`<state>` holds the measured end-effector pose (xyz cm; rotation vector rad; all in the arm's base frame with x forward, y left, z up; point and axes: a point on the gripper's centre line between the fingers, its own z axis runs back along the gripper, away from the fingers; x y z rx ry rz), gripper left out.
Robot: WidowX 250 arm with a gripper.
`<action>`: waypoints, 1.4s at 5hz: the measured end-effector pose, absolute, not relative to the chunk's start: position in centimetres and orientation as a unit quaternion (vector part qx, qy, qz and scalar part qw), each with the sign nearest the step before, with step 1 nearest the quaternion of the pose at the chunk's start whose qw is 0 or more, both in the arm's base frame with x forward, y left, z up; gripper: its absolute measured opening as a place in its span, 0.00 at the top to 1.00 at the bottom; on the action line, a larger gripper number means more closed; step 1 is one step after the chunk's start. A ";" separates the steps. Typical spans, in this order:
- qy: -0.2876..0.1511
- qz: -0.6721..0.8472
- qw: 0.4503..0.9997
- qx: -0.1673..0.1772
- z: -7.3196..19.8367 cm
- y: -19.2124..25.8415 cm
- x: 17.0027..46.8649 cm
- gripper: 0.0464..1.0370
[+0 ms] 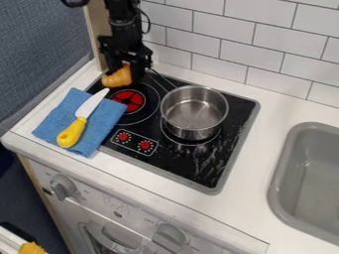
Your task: Move the shrimp to the upper left corner of the cooker
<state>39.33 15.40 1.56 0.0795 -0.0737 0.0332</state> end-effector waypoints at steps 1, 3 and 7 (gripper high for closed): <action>-0.038 0.017 0.998 0.044 1.6 15.2 39.5 0.31; -0.033 0.023 0.999 0.030 1.5 14.9 38.8 0.04; -0.075 -0.032 0.997 -0.015 9.0 12.3 35.6 0.04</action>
